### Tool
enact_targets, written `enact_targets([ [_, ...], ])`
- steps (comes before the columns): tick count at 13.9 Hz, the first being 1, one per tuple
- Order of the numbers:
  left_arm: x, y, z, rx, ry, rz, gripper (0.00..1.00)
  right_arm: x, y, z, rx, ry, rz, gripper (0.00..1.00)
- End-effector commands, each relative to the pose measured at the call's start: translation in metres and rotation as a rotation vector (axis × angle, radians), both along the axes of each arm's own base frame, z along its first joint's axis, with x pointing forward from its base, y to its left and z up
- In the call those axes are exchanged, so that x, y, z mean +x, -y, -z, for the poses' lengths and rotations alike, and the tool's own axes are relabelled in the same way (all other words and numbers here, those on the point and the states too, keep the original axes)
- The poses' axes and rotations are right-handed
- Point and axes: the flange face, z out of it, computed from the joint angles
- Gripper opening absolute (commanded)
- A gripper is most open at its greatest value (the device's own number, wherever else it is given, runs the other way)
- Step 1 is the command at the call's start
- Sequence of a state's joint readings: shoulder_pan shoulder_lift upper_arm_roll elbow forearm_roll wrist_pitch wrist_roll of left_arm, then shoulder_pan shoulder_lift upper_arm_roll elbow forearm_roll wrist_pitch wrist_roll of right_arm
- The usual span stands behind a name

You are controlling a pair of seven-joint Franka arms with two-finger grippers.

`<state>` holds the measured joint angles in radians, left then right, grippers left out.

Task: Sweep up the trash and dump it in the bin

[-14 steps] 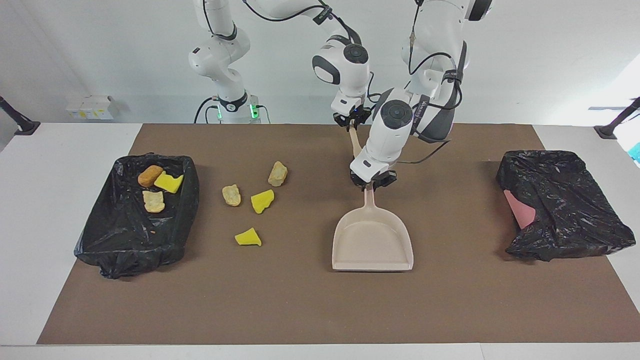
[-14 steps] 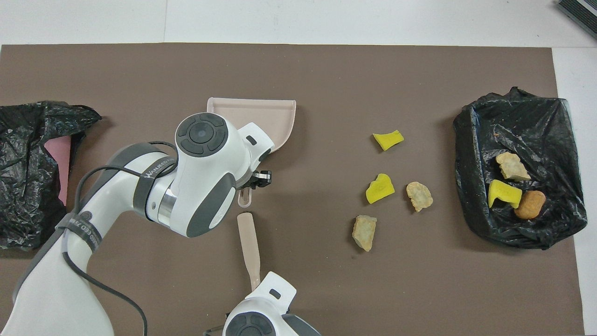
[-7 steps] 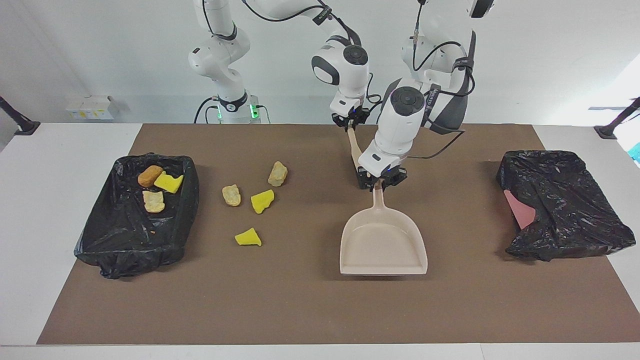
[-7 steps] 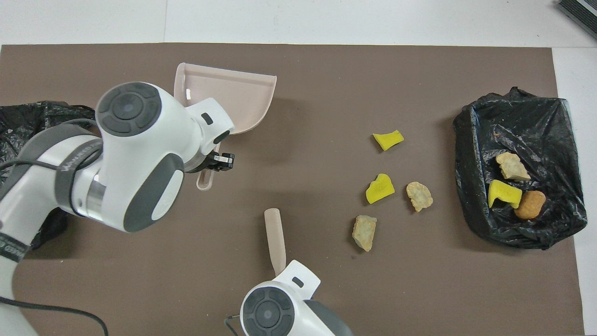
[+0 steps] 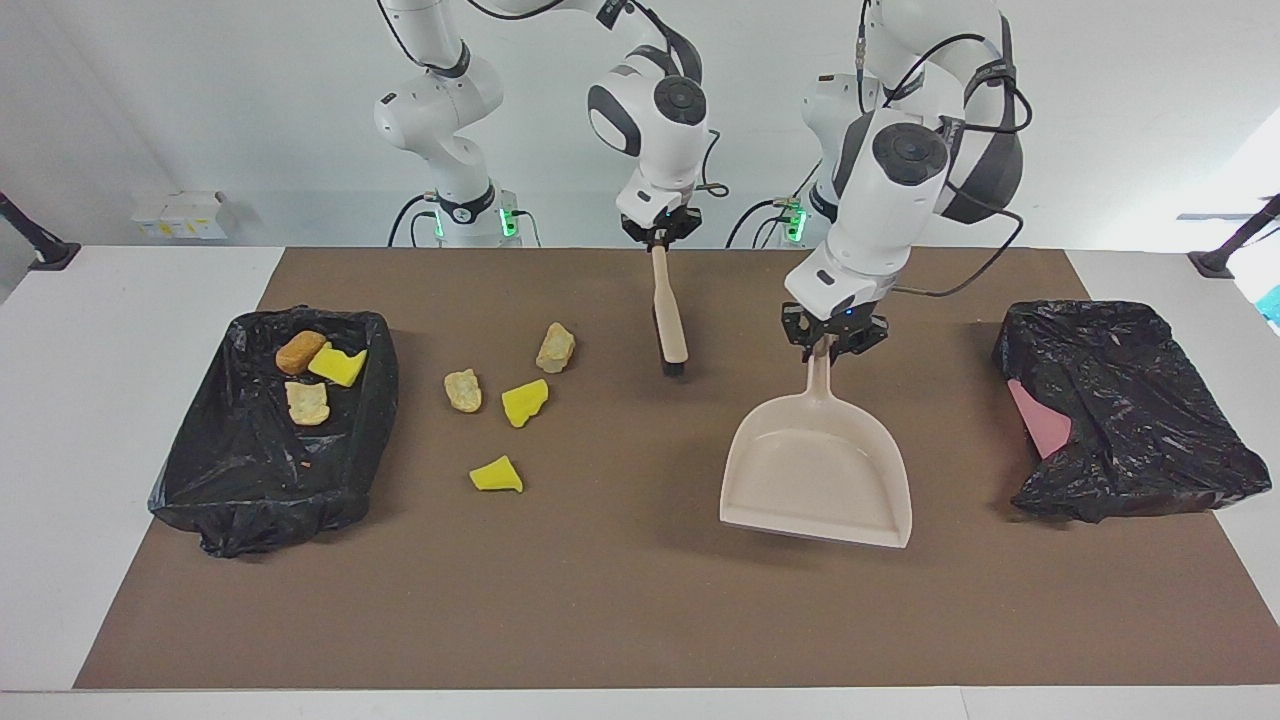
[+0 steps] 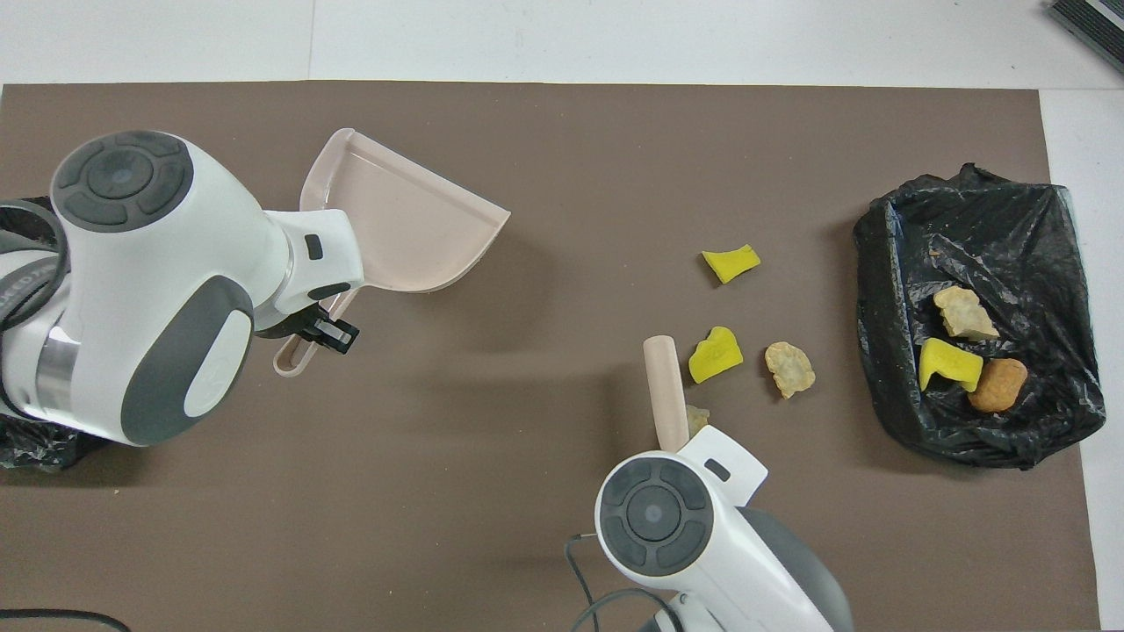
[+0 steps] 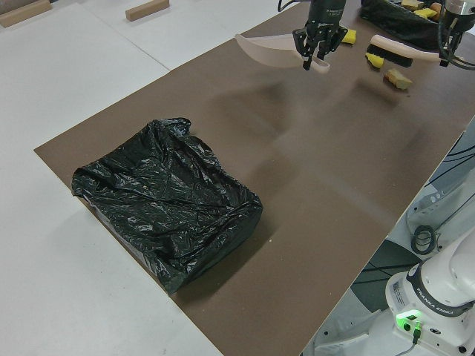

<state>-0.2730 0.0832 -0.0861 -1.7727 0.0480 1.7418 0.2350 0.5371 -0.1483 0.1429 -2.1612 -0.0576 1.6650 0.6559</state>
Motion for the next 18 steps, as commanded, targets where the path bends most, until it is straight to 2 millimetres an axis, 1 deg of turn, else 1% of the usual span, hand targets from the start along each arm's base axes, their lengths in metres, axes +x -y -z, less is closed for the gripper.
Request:
enact_targets([
  [1, 0.002, -0.023, -0.004, 0.013, -0.002, 0.176, 0.0, 0.018, 0.031, 0.007, -0.08, 0.008, 0.003, 0.0],
  [2, 0.002, -0.033, 0.0, 0.008, -0.03, 0.261, 0.0, 0.026, 0.042, 0.008, -0.103, 0.014, 0.005, 0.0],
  [3, -0.001, -0.047, 0.004, -0.007, -0.047, 0.389, 0.0, 0.031, 0.053, 0.009, -0.138, 0.022, 0.006, 0.0],
  [4, -0.003, -0.059, 0.007, -0.018, -0.063, 0.48, 0.0, 0.034, 0.061, 0.009, -0.173, 0.027, 0.004, 0.0],
  [6, -0.013, -0.064, 0.012, -0.028, -0.087, 0.582, 0.0, 0.049, 0.089, 0.015, -0.207, 0.023, 0.049, 0.0],
  [8, -0.019, -0.06, 0.02, -0.028, -0.115, 0.744, 0.0, 0.061, 0.111, 0.02, -0.208, 0.011, 0.078, 0.0],
  [9, -0.021, -0.055, 0.024, -0.007, -0.128, 0.821, 0.0, 0.066, 0.122, 0.021, -0.21, 0.006, 0.095, 0.0],
  [10, -0.028, -0.039, 0.033, -0.002, -0.136, 0.891, 0.0, 0.069, 0.128, 0.023, -0.21, 0.001, 0.097, 0.0],
  [12, -0.04, -0.009, 0.053, 0.028, -0.135, 0.97, 0.0, 0.077, 0.142, 0.026, -0.199, 0.002, 0.11, 0.0],
  [13, -0.05, 0.006, 0.066, 0.031, -0.131, 0.998, 0.0, 0.08, 0.147, 0.027, -0.195, 0.001, 0.115, 0.0],
  [14, -0.058, 0.014, 0.077, 0.031, -0.119, 1.012, 0.0, 0.081, 0.148, 0.031, -0.194, -0.003, 0.12, 0.0],
  [15, -0.066, 0.018, 0.083, 0.037, -0.104, 0.989, 0.0, 0.082, 0.147, 0.04, -0.199, -0.012, 0.129, 0.0],
  [16, -0.077, 0.027, 0.087, 0.045, -0.1, 0.97, 0.0, 0.082, 0.144, 0.042, -0.191, -0.012, 0.131, 0.0],
  [17, -0.082, 0.033, 0.091, 0.055, -0.103, 0.962, 0.0, 0.082, 0.143, 0.042, -0.186, -0.012, 0.134, 0.0],
  [18, -0.088, 0.043, 0.096, 0.062, -0.101, 0.957, 0.0, 0.082, 0.146, 0.045, -0.183, -0.016, 0.142, 0.0],
])
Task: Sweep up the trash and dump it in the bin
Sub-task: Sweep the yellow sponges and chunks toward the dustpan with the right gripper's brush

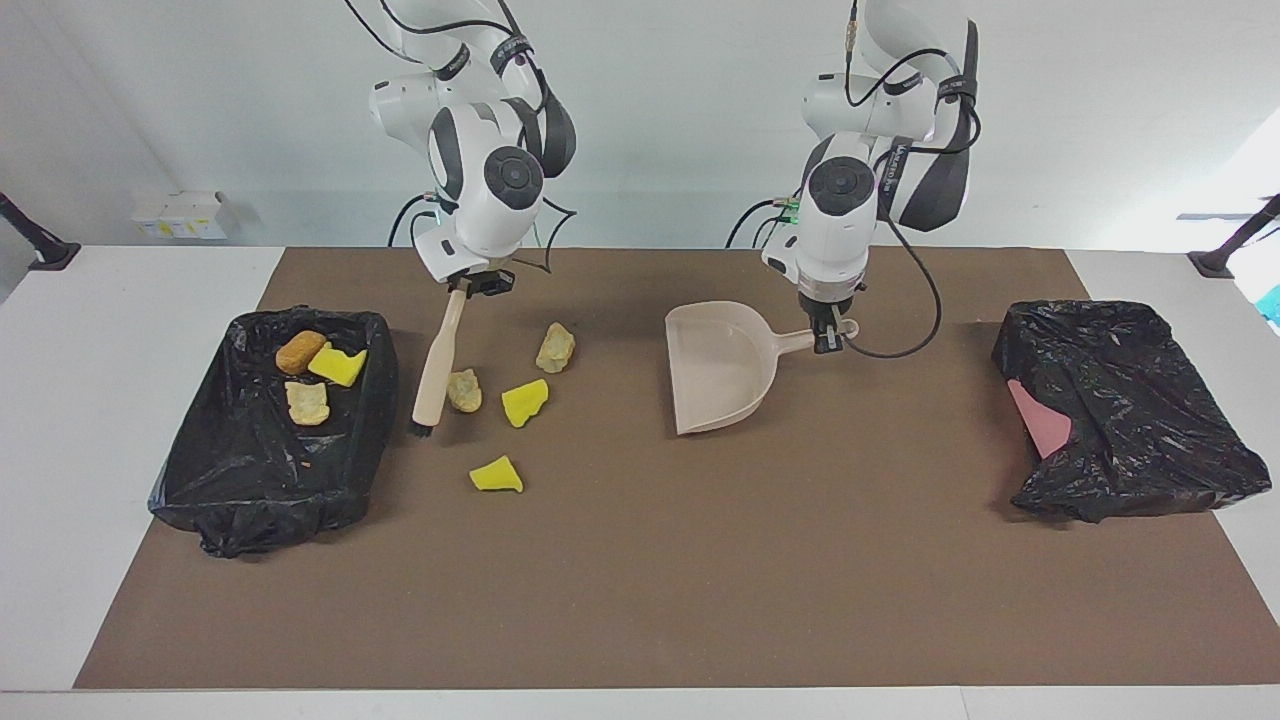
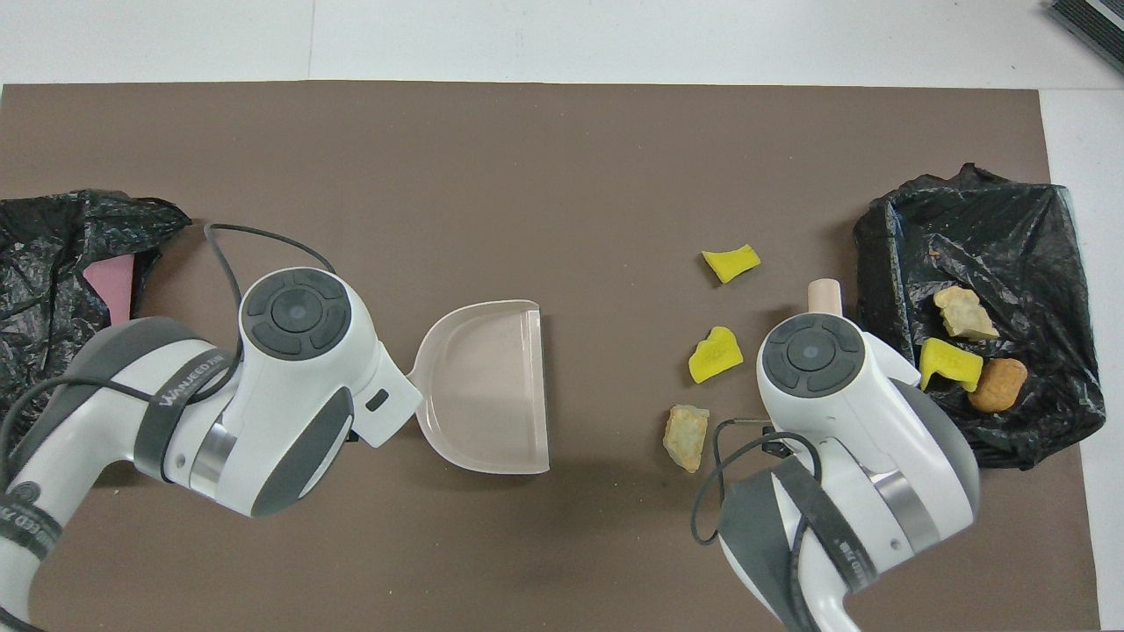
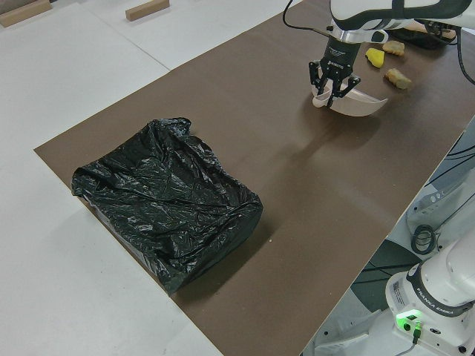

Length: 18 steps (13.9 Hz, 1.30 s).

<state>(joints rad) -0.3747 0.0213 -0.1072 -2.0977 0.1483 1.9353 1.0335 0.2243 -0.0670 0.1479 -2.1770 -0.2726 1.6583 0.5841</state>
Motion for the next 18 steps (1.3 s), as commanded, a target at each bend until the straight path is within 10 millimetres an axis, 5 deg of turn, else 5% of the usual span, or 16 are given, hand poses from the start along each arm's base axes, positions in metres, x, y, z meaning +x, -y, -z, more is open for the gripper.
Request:
enact_targets([
  [1, -0.028, 0.015, 0.003, 0.022, 0.059, -0.035, 0.0, -0.001, 0.003, 0.011, 0.002, -0.003, 0.001, 0.0],
  [4, -0.053, 0.038, 0.022, 0.072, 0.087, -0.074, 0.0, -0.011, 0.004, 0.032, -0.005, -0.009, 0.01, 0.0],
  [10, -0.056, 0.041, 0.021, 0.073, 0.099, -0.106, 0.0, -0.012, 0.009, 0.042, 0.015, -0.035, 0.009, 0.0],
  [13, -0.056, 0.041, 0.021, 0.072, 0.1, -0.106, 0.0, -0.016, -0.014, 0.06, 0.089, -0.067, 0.046, 0.0],
  [18, -0.059, 0.042, 0.023, 0.075, 0.102, -0.123, 0.0, -0.031, -0.083, 0.069, 0.229, -0.072, 0.048, 0.0],
])
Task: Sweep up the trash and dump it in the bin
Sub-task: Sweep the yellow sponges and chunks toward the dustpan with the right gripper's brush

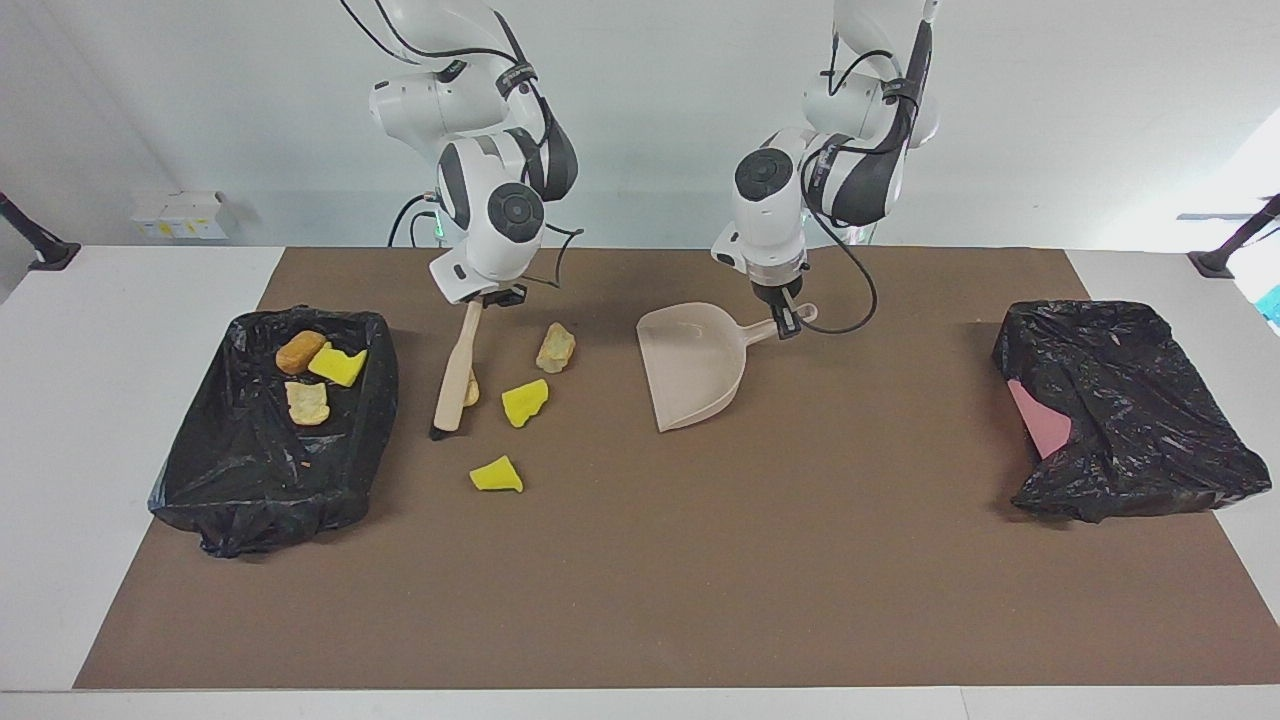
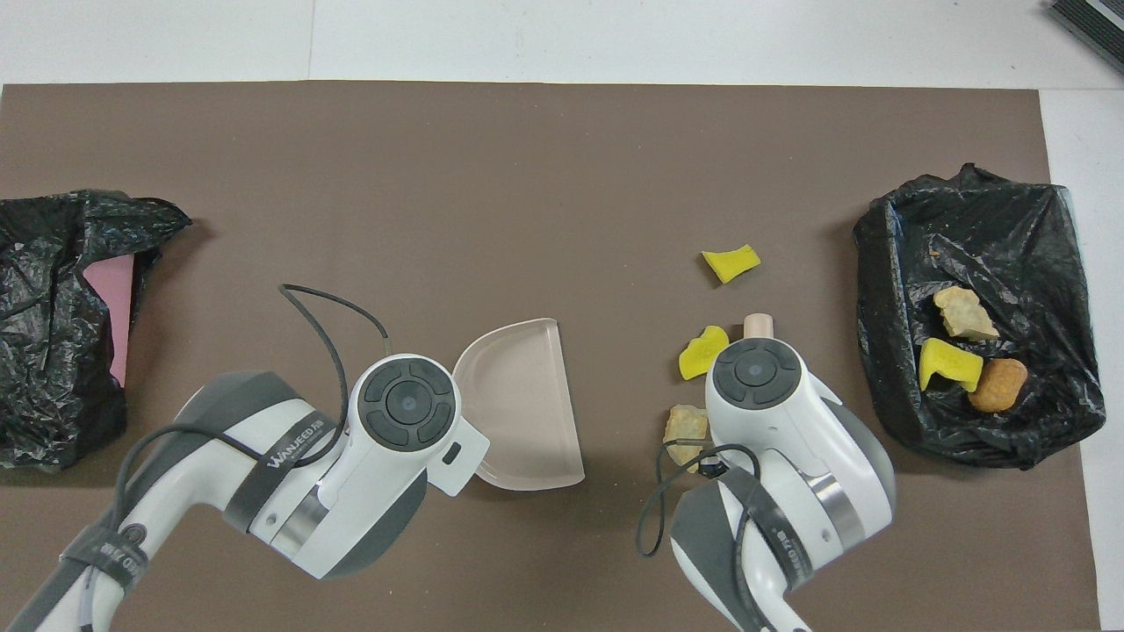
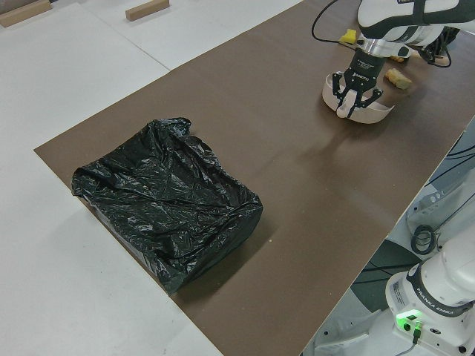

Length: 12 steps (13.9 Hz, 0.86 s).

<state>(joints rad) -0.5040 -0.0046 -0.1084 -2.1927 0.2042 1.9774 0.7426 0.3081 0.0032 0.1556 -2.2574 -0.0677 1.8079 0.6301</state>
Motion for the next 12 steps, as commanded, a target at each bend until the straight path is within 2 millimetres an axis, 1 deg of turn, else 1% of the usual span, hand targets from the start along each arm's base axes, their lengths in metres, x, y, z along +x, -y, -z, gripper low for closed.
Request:
enact_targets([
  [1, -0.008, -0.004, -0.002, 0.001, 0.035, -0.007, 0.0, -0.007, -0.04, 0.006, 0.089, -0.009, -0.017, 0.0],
  [3, -0.008, -0.004, -0.001, 0.001, 0.033, -0.01, 0.0, -0.019, -0.068, 0.006, 0.112, 0.004, -0.08, 0.0],
  [4, -0.008, -0.004, 0.0, -0.002, 0.035, -0.009, 0.0, -0.022, -0.076, 0.003, 0.132, 0.003, -0.092, 0.0],
  [6, -0.008, -0.005, 0.001, -0.009, 0.042, -0.009, 0.0, -0.035, -0.1, -0.003, 0.163, -0.002, -0.156, 0.0],
  [8, -0.006, -0.007, 0.002, -0.013, 0.045, -0.012, 0.0, -0.042, -0.121, -0.012, 0.204, -0.001, -0.167, 0.0],
  [10, -0.005, -0.009, 0.004, -0.02, 0.051, -0.014, 0.0, -0.049, -0.138, -0.016, 0.268, 0.001, -0.123, 0.0],
  [11, -0.006, -0.01, 0.006, -0.024, 0.055, -0.013, 0.0, -0.056, -0.149, -0.02, 0.283, 0.0, -0.133, 0.0],
  [12, -0.007, -0.012, 0.008, -0.029, 0.058, -0.009, 0.0, -0.056, -0.153, -0.026, 0.279, 0.003, -0.14, 0.0],
])
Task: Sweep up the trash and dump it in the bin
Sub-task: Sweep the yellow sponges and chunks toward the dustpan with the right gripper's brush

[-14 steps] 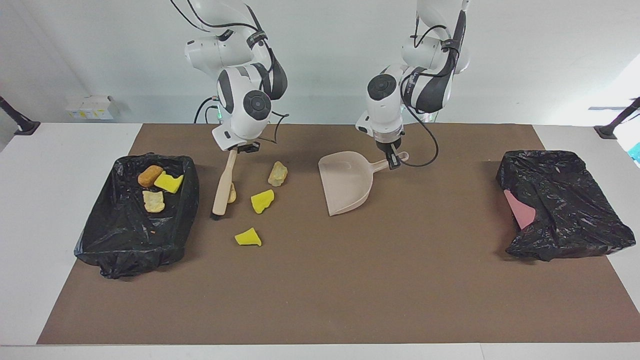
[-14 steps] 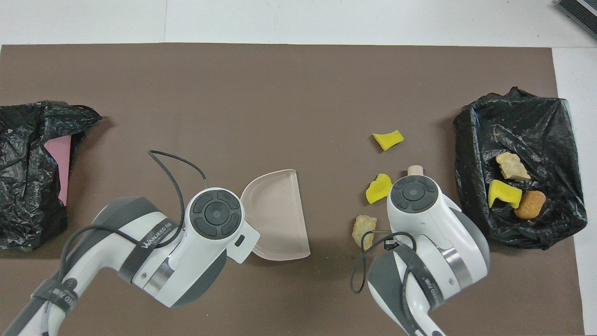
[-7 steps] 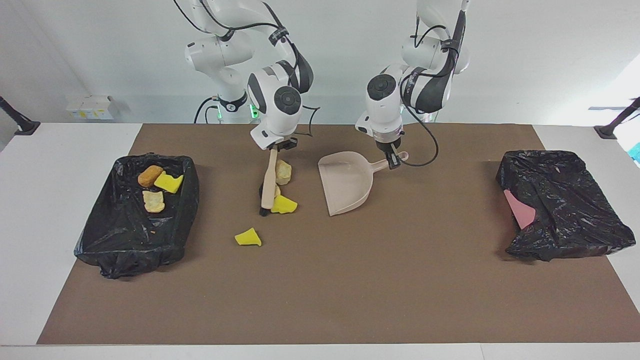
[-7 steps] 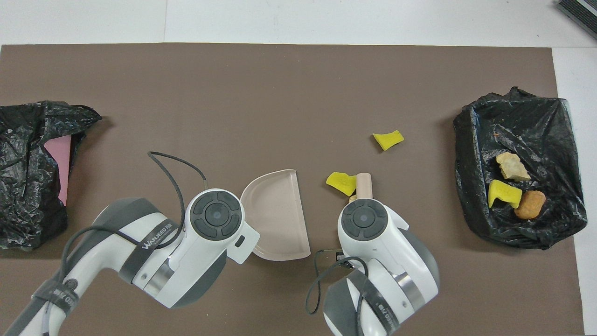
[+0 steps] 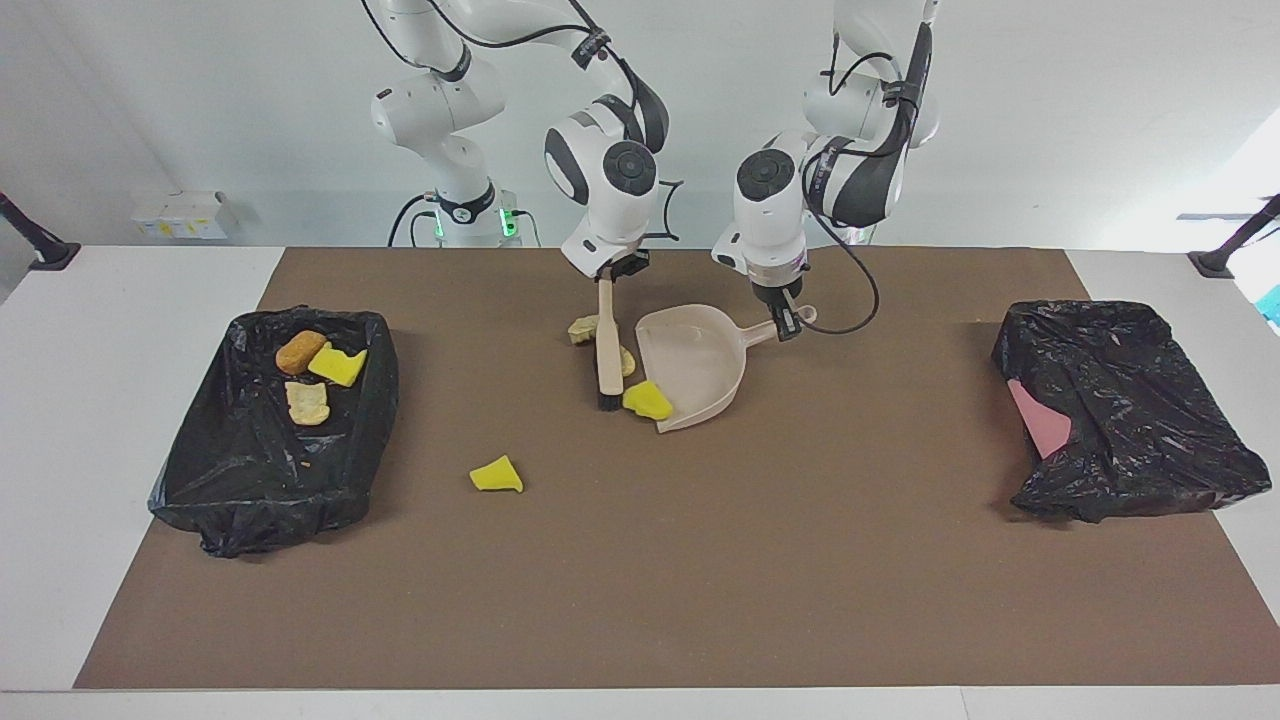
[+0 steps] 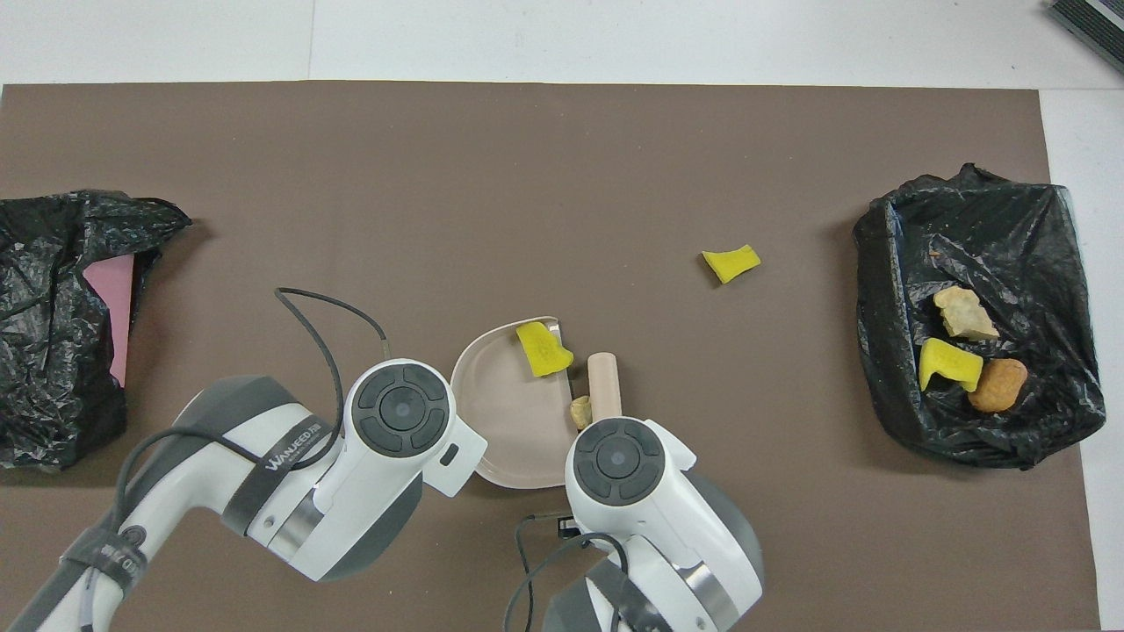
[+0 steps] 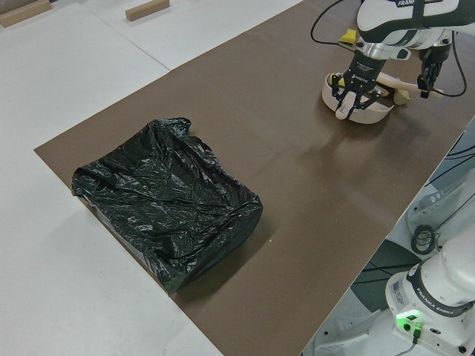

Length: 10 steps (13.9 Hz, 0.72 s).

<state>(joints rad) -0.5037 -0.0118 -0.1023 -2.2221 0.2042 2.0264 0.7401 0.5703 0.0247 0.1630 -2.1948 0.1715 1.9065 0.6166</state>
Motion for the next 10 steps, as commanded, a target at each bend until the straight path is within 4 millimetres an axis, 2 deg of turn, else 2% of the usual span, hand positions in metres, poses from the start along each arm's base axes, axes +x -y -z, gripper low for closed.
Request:
enact_targets([
  [1, -0.004, -0.012, 0.002, -0.016, 0.045, -0.014, 0.0, 0.002, -0.013, -0.017, 0.036, -0.005, -0.016, 0.0],
  [3, -0.002, -0.012, 0.002, -0.021, 0.048, -0.012, 0.0, 0.01, -0.013, -0.048, 0.046, 0.001, -0.014, 0.0],
  [4, -0.002, -0.013, 0.002, -0.021, 0.047, -0.01, 0.0, 0.011, -0.013, -0.054, 0.048, 0.004, -0.01, 0.0],
  [7, 0.002, -0.019, 0.003, -0.018, 0.041, -0.014, 0.0, 0.004, -0.001, -0.065, 0.019, -0.012, -0.002, 0.0],
  [10, 0.001, -0.02, 0.003, -0.012, 0.014, 0.054, 0.0, -0.008, 0.03, -0.064, -0.107, -0.055, 0.024, 0.0],
])
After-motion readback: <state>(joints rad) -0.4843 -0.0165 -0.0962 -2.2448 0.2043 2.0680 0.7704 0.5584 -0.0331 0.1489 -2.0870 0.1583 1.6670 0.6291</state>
